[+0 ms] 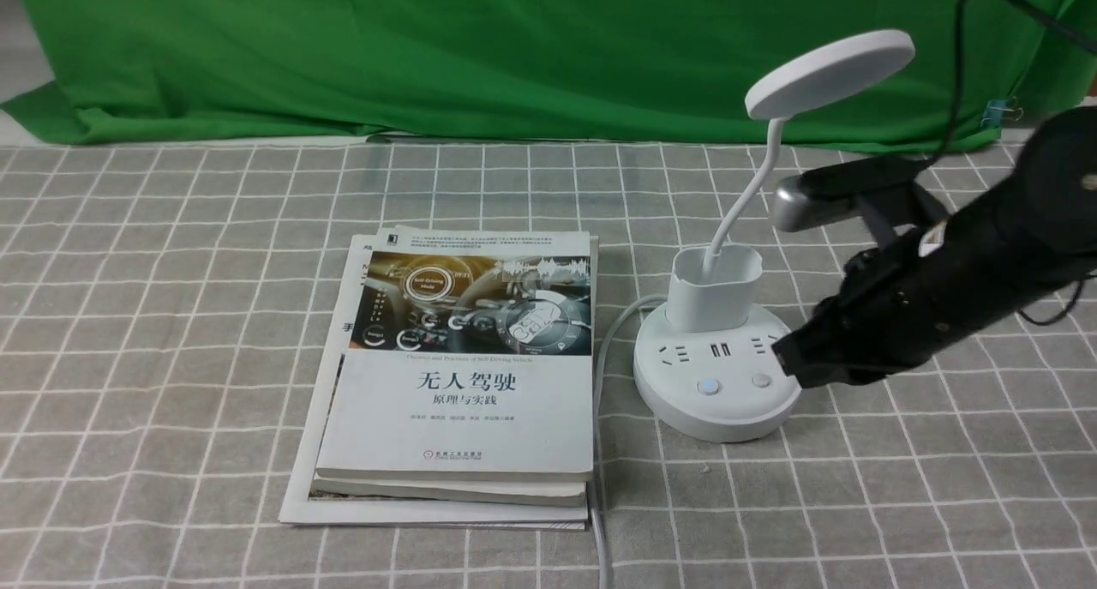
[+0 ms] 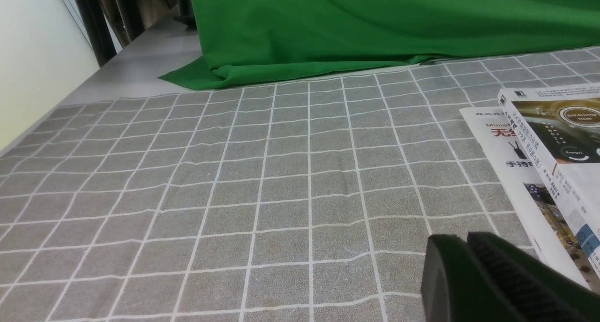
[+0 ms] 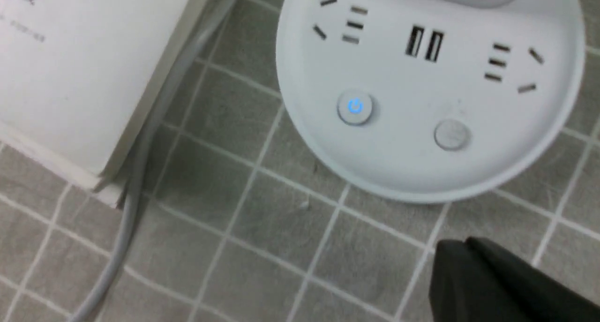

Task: Turn on the desk lamp on the grey coffee tablecloth with your hand.
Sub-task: 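Press the button on the base of the white desk lamp with the right gripper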

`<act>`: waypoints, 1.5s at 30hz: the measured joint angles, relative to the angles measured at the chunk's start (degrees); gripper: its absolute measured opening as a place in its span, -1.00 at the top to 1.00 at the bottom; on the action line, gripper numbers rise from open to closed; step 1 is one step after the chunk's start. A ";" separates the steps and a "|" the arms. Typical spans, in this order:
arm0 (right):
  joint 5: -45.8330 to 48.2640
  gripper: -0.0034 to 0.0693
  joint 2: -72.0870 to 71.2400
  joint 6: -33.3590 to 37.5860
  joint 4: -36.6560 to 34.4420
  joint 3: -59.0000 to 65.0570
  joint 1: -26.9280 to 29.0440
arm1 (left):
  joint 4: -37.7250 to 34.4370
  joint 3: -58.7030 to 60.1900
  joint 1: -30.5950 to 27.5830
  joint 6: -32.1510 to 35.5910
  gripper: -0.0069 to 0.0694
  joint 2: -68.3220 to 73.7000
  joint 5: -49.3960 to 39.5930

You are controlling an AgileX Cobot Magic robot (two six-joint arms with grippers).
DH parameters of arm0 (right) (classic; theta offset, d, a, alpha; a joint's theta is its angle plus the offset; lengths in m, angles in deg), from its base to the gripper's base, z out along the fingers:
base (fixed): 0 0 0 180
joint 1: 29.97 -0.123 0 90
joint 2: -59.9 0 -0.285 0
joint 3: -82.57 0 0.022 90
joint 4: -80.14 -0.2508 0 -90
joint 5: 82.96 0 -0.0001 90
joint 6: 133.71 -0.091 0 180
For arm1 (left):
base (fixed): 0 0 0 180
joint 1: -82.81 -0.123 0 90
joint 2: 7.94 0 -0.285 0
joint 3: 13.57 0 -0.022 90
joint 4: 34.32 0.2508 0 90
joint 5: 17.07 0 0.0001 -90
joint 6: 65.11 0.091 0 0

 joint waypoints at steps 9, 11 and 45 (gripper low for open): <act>0.45 0.81 9.49 0.31 0.49 -6.96 -0.35 | 0.00 0.00 0.00 -0.01 0.77 0.00 0.00; 0.40 0.81 10.25 0.31 1.02 -8.14 -0.35 | 0.00 0.00 0.00 -0.01 0.77 0.00 0.00; 0.68 0.81 14.38 -2.03 3.13 -9.78 -0.35 | 0.00 0.00 0.00 0.06 0.77 0.00 0.00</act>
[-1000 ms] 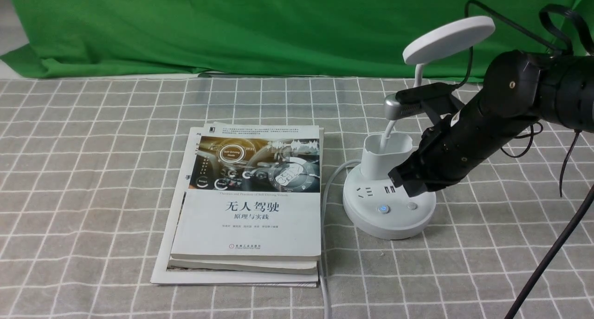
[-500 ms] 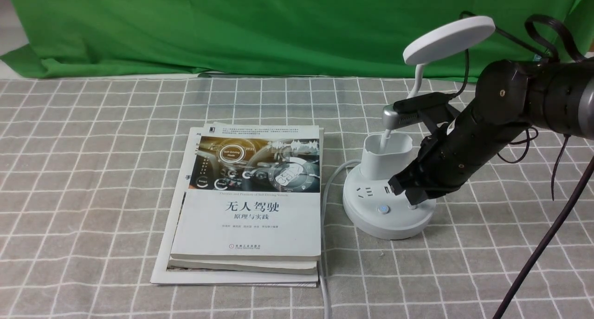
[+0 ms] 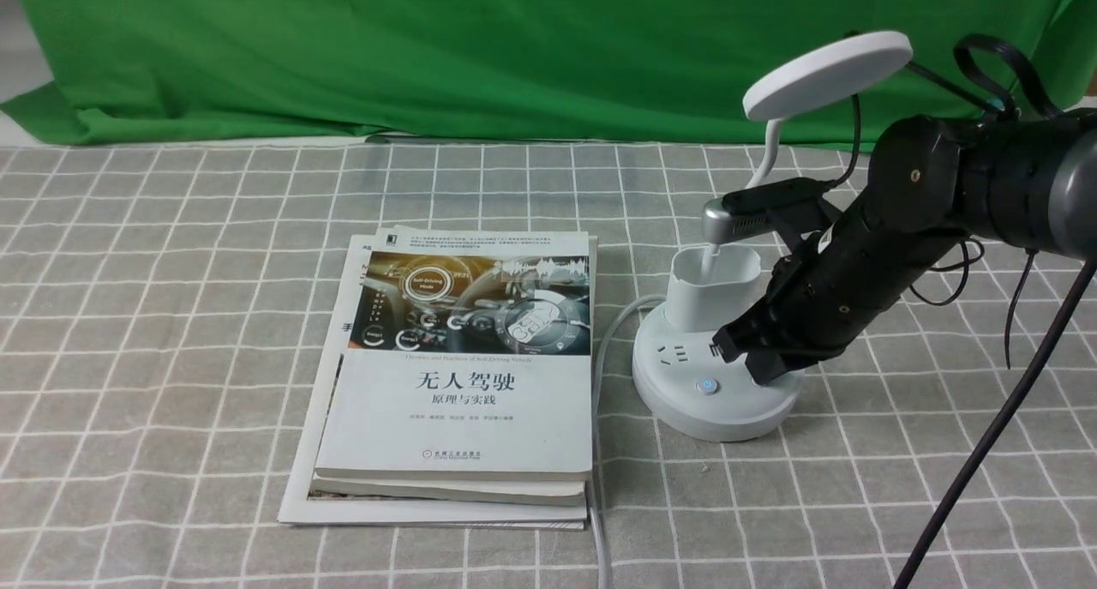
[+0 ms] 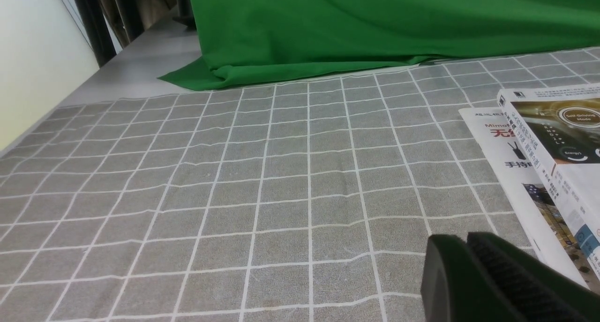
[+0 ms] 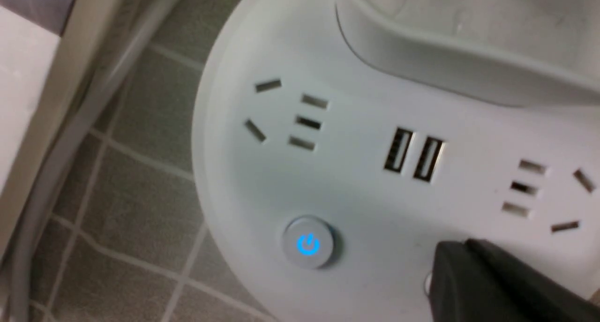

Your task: Turn on the desk lamp on the grey coffee tablecloth with your hand.

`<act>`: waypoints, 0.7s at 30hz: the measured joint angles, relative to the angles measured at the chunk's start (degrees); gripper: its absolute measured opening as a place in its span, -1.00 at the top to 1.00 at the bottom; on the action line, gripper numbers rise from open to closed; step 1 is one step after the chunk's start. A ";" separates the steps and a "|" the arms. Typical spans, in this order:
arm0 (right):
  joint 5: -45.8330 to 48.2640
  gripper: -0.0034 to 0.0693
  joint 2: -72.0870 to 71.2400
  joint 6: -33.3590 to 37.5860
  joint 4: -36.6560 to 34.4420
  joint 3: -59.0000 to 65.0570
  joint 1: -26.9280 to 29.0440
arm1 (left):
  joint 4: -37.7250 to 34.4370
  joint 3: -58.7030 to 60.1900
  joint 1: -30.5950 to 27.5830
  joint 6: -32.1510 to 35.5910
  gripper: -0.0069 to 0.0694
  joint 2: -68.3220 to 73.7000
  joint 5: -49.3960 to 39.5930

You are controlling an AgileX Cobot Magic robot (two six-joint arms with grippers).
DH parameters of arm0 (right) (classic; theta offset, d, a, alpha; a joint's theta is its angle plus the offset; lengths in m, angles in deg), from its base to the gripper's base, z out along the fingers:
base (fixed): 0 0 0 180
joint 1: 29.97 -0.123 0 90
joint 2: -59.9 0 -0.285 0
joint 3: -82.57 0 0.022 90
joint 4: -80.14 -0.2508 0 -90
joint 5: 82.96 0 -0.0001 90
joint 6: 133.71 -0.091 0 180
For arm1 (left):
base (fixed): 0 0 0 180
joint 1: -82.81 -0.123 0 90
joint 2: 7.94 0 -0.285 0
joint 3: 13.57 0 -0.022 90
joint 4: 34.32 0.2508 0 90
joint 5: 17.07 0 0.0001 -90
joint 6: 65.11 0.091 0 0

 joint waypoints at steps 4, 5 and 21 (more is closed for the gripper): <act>-0.14 0.81 -1.83 -0.28 -0.01 0.49 0.00 | 0.00 0.00 0.00 0.00 0.77 0.00 0.00; -0.08 0.81 -3.13 -0.27 -0.01 0.68 0.00 | 0.00 0.00 0.00 0.00 0.77 0.00 0.00; -0.39 0.81 -26.12 -1.97 -0.01 19.36 -0.02 | 0.00 0.00 0.00 -0.04 0.77 0.00 0.00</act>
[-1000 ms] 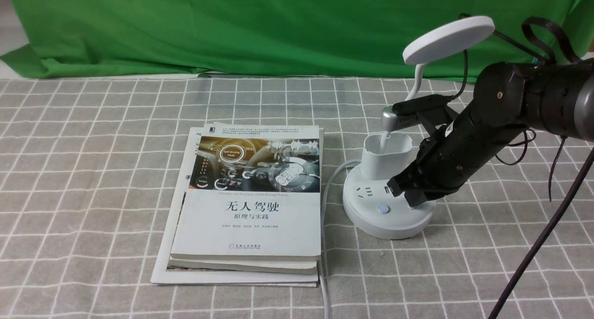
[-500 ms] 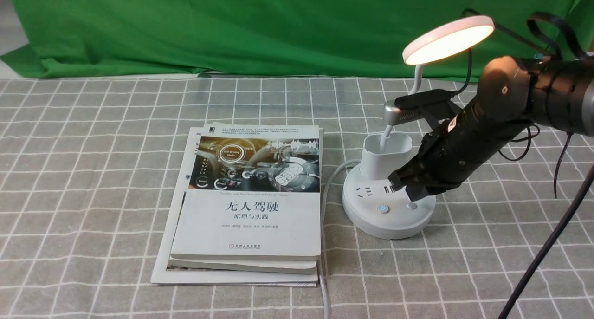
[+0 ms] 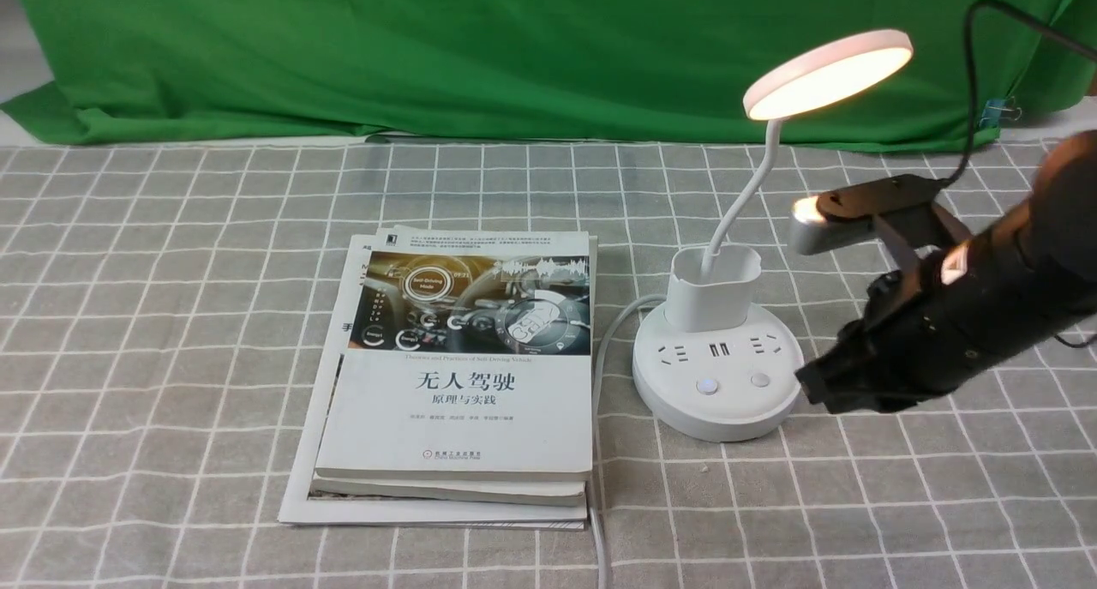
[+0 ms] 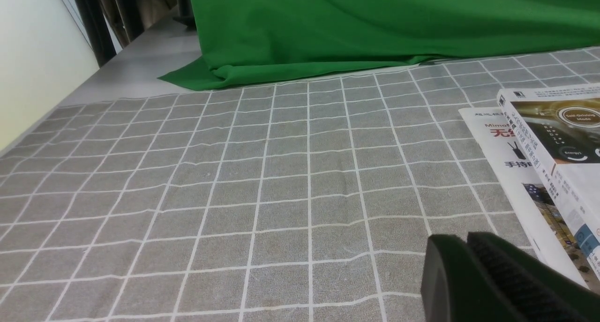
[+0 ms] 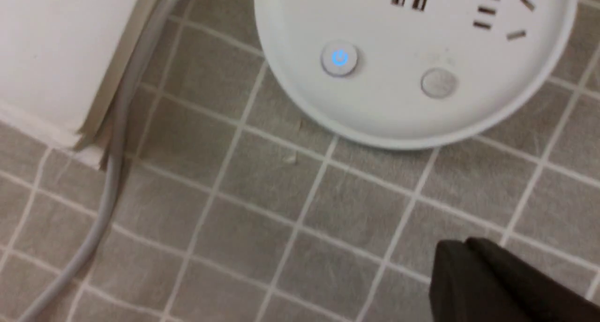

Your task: Turn on the desk lamp on the grey coffee tablecloth with your hand.

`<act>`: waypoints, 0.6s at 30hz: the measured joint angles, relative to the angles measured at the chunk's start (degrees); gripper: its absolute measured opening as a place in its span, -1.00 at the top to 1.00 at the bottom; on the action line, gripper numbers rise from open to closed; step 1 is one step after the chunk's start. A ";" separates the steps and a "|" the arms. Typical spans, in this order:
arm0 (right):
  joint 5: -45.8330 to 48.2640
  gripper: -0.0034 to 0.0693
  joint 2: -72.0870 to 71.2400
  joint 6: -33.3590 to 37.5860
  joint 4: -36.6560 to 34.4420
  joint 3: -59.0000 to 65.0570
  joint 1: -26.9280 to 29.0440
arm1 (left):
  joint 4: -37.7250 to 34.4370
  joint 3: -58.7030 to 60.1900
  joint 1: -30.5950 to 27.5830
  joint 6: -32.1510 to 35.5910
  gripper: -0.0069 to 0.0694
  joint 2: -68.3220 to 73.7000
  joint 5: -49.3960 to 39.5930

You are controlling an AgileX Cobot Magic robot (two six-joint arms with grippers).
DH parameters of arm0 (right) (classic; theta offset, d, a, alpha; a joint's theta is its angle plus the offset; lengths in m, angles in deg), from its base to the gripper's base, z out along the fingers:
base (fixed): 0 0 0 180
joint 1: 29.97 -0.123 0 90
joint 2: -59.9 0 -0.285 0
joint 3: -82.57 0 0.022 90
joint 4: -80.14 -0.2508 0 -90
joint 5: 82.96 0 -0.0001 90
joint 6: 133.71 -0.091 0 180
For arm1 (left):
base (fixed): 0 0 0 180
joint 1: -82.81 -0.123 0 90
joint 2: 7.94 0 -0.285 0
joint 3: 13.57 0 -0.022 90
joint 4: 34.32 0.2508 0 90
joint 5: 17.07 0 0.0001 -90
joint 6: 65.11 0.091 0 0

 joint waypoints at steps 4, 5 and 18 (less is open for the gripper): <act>-2.33 0.81 -11.94 -0.64 0.00 8.80 0.00 | 0.00 0.00 0.00 0.00 0.77 0.00 0.00; -2.72 0.81 -13.88 -1.00 0.00 10.23 0.00 | 0.00 0.00 0.00 0.00 0.77 0.00 0.00; -12.45 0.75 -48.64 -13.76 0.00 33.17 0.00 | 0.00 0.00 0.00 0.00 0.77 0.00 0.00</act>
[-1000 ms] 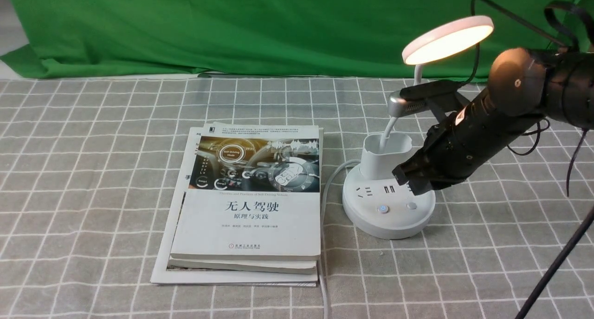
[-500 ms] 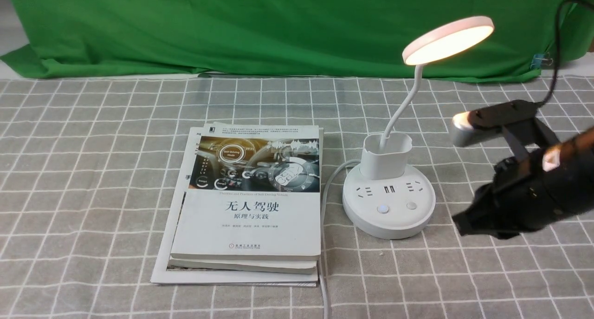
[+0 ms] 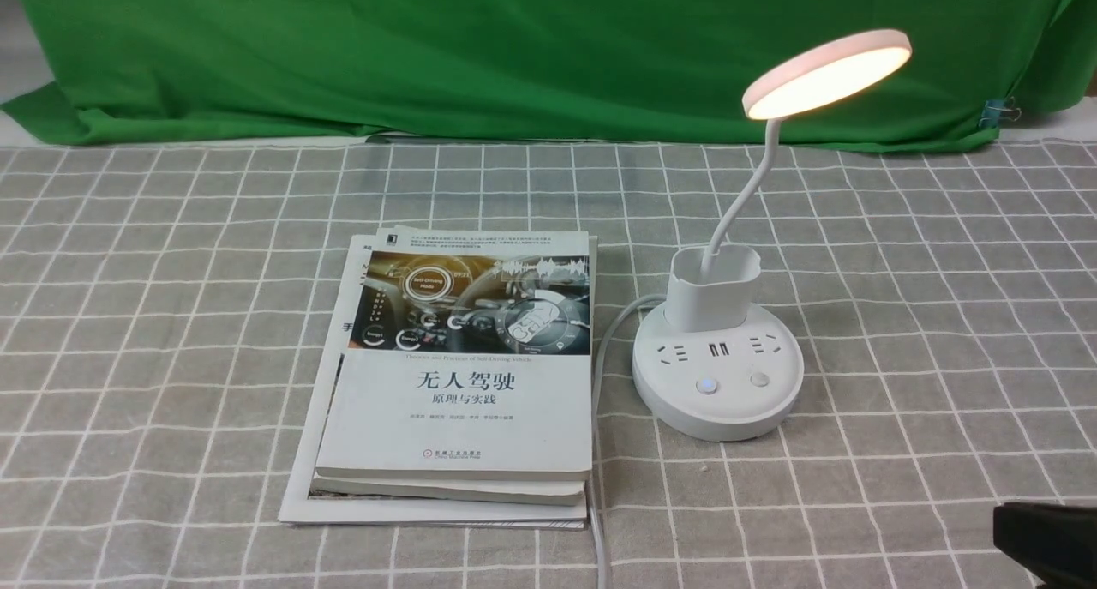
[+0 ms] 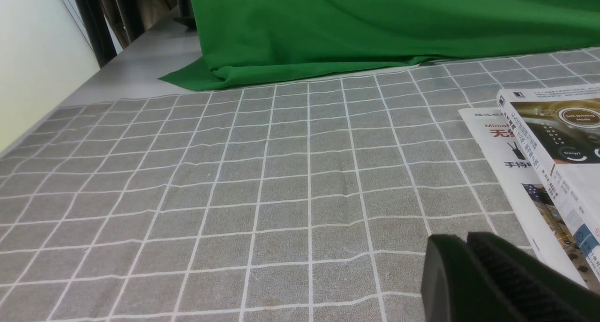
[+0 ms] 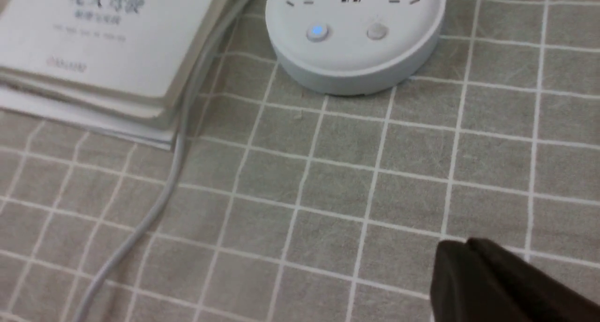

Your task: Turn on the desk lamp on the grey coffee tablecloth with your hand.

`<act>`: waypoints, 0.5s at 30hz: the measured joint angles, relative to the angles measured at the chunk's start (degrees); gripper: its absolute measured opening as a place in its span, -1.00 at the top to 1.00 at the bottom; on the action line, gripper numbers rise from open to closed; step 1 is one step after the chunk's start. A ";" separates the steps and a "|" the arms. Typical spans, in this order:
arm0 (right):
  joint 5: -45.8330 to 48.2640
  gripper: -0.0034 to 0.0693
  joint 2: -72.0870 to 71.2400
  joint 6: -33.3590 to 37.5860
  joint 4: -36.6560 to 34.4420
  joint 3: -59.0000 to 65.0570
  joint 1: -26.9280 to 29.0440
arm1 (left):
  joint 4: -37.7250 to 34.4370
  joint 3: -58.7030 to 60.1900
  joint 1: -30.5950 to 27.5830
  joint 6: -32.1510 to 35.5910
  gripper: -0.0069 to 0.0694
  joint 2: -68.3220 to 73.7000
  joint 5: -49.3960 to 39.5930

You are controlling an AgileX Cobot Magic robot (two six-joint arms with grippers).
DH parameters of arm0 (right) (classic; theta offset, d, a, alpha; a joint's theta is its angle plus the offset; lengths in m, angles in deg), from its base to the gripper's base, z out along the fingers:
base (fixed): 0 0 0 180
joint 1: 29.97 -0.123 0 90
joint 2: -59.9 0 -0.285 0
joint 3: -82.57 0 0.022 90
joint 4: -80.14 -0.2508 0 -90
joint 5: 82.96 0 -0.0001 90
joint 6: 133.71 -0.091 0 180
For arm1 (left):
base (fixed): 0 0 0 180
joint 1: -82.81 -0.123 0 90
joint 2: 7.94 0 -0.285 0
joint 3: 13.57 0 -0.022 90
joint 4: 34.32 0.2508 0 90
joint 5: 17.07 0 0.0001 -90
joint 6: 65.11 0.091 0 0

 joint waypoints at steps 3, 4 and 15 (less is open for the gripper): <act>0.05 0.67 -4.05 -3.13 0.00 1.51 0.00 | 0.00 0.00 0.00 0.00 0.77 0.00 0.00; 0.05 0.65 -5.21 -3.53 0.00 1.66 0.00 | 0.00 0.00 0.00 0.00 0.77 0.00 0.00; -9.88 0.81 -8.95 -3.09 4.77 4.07 0.57 | 0.00 0.00 0.00 0.00 0.77 0.00 0.00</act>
